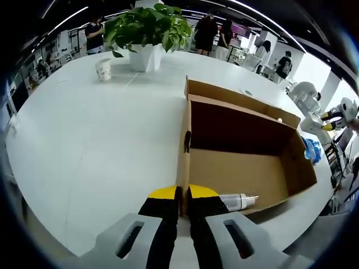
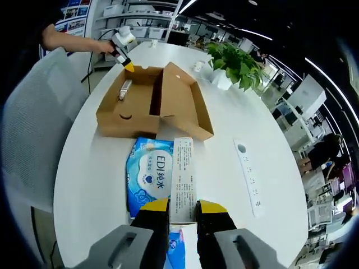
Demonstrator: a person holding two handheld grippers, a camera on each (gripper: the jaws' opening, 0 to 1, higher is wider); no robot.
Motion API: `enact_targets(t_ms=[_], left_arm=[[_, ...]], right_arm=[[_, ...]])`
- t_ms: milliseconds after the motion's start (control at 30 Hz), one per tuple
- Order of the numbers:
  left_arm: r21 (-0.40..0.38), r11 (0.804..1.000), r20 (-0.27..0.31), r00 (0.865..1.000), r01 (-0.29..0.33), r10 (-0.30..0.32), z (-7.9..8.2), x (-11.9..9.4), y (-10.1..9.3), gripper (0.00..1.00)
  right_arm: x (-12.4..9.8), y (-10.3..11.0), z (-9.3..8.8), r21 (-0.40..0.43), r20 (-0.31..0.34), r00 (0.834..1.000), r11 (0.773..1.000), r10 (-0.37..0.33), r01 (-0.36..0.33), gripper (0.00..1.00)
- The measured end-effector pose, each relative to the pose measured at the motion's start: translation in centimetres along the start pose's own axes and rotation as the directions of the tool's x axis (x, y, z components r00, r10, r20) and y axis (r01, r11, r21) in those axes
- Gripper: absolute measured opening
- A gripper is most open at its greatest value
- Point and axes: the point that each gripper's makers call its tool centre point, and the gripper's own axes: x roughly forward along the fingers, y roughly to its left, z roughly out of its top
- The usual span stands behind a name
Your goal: Operate the shoe box by opening the lid, removing the specified soft item, and placing it in the target area until the item is outside and the box remains undamaged.
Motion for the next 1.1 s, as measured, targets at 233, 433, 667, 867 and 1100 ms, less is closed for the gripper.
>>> enact_targets(t_ms=[233, 433, 667, 867, 1100], left_arm=[[-0.001, 1.000, -0.002, 1.000, -0.001, 0.001, 0.0, 0.1, 0.1, 0.03], [-0.005, 1.000, -0.002, 1.000, 0.000, 0.000, 0.0, 0.1, 0.1, 0.03], [-0.003, 1.000, -0.009, 1.000, 0.002, -0.002, 0.0, 0.2, 0.1, 0.03], [-0.001, 1.000, -0.011, 1.000, 0.002, -0.002, 0.0, 0.3, 0.1, 0.03], [0.007, 1.000, -0.018, 1.000, -0.001, 0.002, 0.0, 0.5, 0.1, 0.03]], right_arm=[[0.1, -1.1, -1.4, -0.005, -0.030, 1.000, 1.000, -0.008, 0.007, 0.14], [0.2, -2.1, -3.1, -0.004, -0.061, 0.998, 1.000, -0.013, 0.013, 0.14], [0.3, -2.6, -5.0, -0.001, -0.094, 0.996, 1.000, -0.009, 0.009, 0.14], [0.4, -2.8, -6.6, 0.005, -0.120, 0.993, 1.000, -0.002, 0.003, 0.14], [0.8, -2.7, -8.3, 0.008, -0.156, 0.988, 1.000, 0.007, -0.006, 0.14]])
